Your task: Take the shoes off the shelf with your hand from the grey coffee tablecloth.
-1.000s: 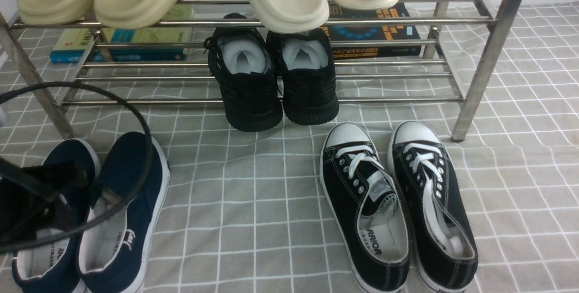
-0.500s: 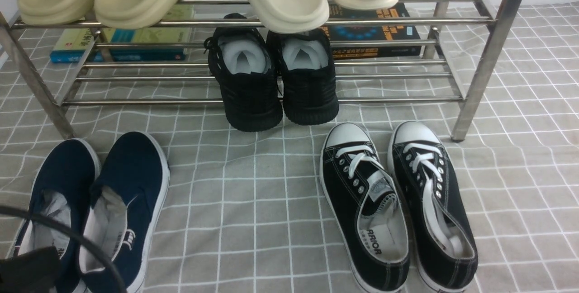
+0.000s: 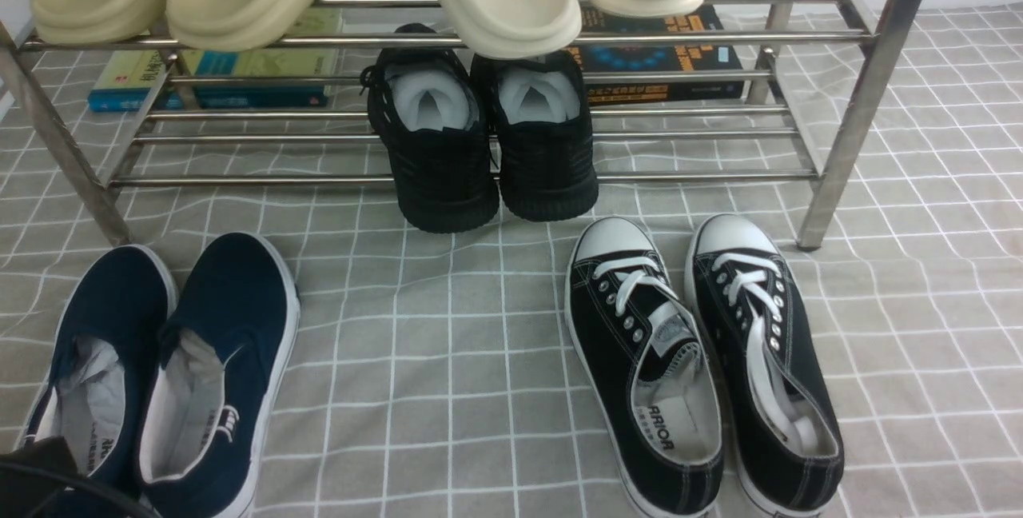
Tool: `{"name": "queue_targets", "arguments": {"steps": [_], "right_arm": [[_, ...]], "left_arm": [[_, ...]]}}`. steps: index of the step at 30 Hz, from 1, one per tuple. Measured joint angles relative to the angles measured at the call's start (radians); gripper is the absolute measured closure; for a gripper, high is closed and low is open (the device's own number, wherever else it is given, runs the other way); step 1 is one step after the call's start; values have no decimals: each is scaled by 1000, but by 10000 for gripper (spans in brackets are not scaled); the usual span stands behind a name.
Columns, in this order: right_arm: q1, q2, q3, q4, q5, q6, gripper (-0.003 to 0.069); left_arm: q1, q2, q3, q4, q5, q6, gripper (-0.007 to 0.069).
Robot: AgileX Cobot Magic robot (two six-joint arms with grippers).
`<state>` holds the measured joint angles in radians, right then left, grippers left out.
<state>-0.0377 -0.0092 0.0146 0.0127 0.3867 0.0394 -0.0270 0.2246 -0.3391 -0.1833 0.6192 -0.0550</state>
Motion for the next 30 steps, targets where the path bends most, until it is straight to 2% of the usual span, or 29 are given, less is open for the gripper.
{"name": "queue_targets", "arguments": {"steps": [6,12,15,30], "right_arm": [[0,0,0,0,0,0,420],[0,0,0,0,0,0,420],[0,0,0,0,0,0,420],[0,0,0,0,0,0,420]], "left_arm": [[0,-7,67,67,-58,-17,617],[0,-110,274,240,-179,-152,613],[0,-152,337,274,-211,-177,610],[0,-238,360,286,-231,-184,594]]}}
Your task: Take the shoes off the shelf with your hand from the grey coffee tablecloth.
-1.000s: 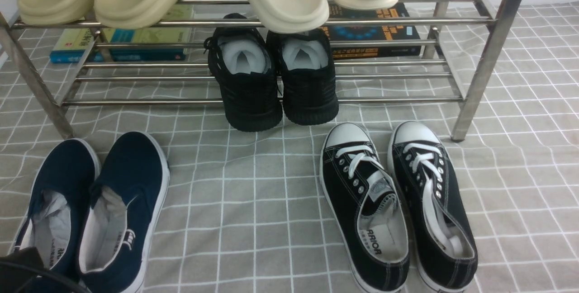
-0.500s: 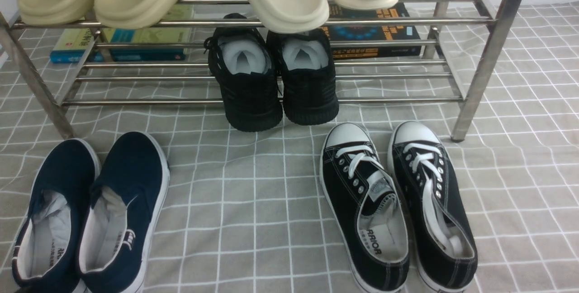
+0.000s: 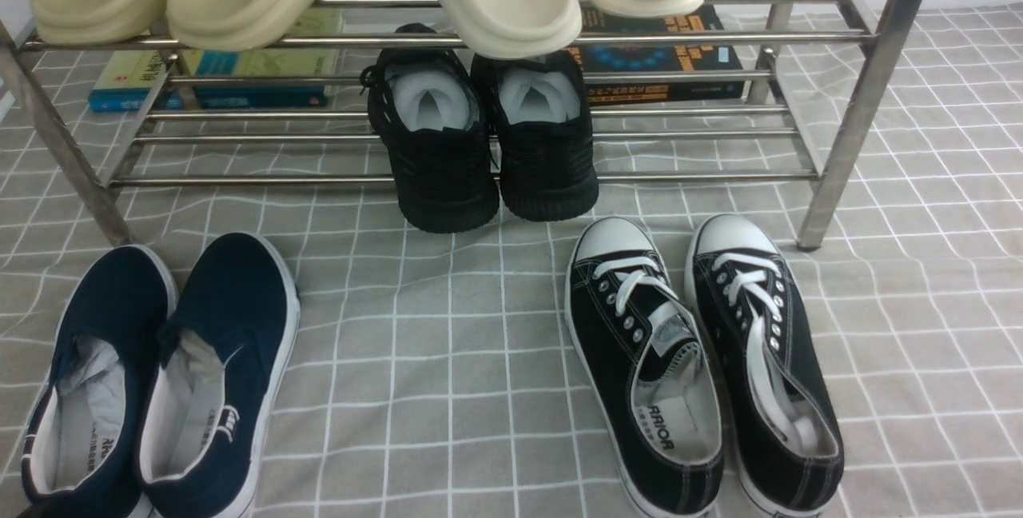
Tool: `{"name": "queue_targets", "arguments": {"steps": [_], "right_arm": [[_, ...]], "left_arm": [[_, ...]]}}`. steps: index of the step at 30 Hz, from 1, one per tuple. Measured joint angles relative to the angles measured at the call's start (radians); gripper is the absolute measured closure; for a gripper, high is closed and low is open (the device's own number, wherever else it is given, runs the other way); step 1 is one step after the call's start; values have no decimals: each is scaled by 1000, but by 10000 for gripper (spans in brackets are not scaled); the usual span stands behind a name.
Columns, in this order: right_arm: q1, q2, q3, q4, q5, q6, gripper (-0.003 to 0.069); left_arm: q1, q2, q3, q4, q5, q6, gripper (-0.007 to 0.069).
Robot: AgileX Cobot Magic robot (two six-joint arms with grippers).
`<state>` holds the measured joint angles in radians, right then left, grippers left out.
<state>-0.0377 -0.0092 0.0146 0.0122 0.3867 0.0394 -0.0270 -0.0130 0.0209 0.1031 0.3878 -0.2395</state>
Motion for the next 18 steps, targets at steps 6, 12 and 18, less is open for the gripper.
{"name": "queue_targets", "arguments": {"steps": [6,12,18], "right_arm": [[0,0,0,0,0,0,420],[0,0,0,0,0,0,420],[0,0,0,0,0,0,420]], "left_arm": [[0,0,0,0,0,-1,588],[0,0,0,0,0,-1,581],[0,0,0,0,0,-3,575]]}}
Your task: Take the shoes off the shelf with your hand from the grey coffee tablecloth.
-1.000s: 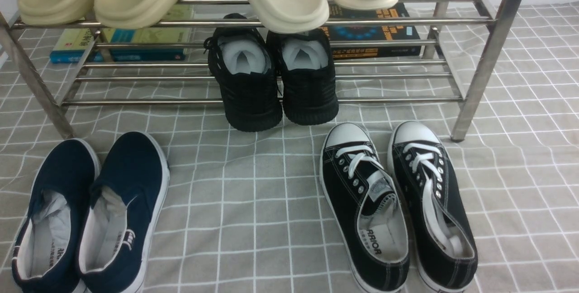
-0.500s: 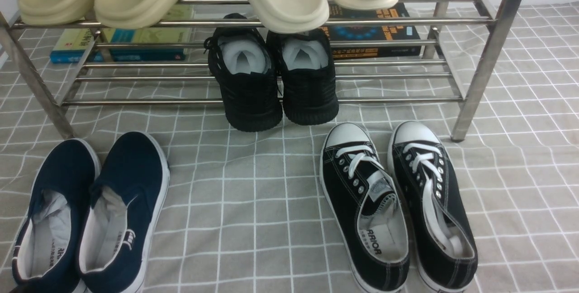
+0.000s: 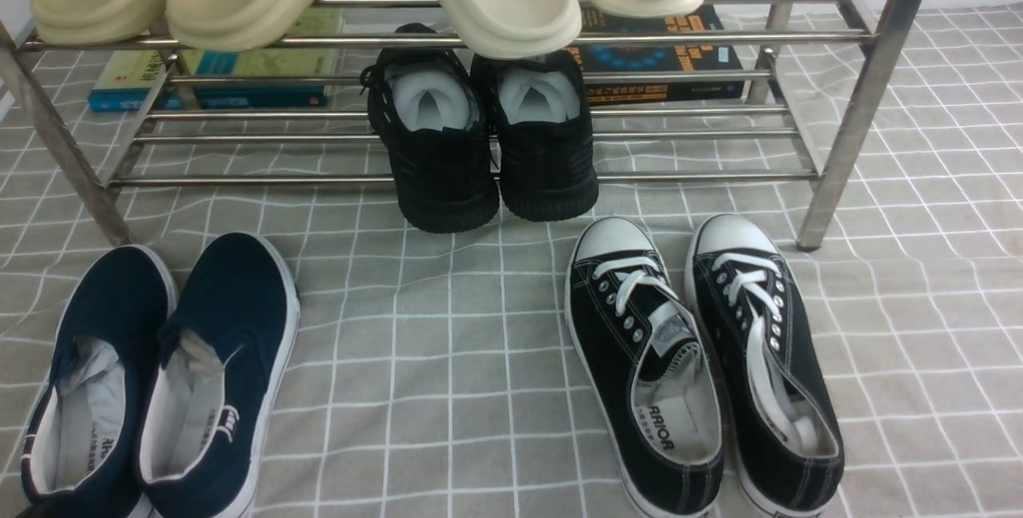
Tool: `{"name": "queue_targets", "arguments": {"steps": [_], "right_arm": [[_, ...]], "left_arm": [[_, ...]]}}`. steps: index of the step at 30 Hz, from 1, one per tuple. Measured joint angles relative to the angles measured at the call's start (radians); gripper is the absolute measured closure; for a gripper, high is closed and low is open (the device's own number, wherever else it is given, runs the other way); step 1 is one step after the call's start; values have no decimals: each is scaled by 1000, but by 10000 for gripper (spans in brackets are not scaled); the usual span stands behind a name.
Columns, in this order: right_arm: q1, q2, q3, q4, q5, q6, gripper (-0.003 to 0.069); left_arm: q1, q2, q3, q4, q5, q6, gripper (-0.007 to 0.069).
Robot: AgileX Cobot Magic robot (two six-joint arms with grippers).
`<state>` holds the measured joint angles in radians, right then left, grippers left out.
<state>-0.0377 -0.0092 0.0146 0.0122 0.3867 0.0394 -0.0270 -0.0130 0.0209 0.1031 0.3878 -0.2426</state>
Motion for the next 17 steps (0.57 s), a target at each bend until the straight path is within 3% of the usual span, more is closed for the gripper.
{"name": "queue_targets", "arguments": {"steps": [17], "right_arm": [[0,0,0,0,0,0,420]], "left_arm": [[0,0,0,0,0,0,564]]}}
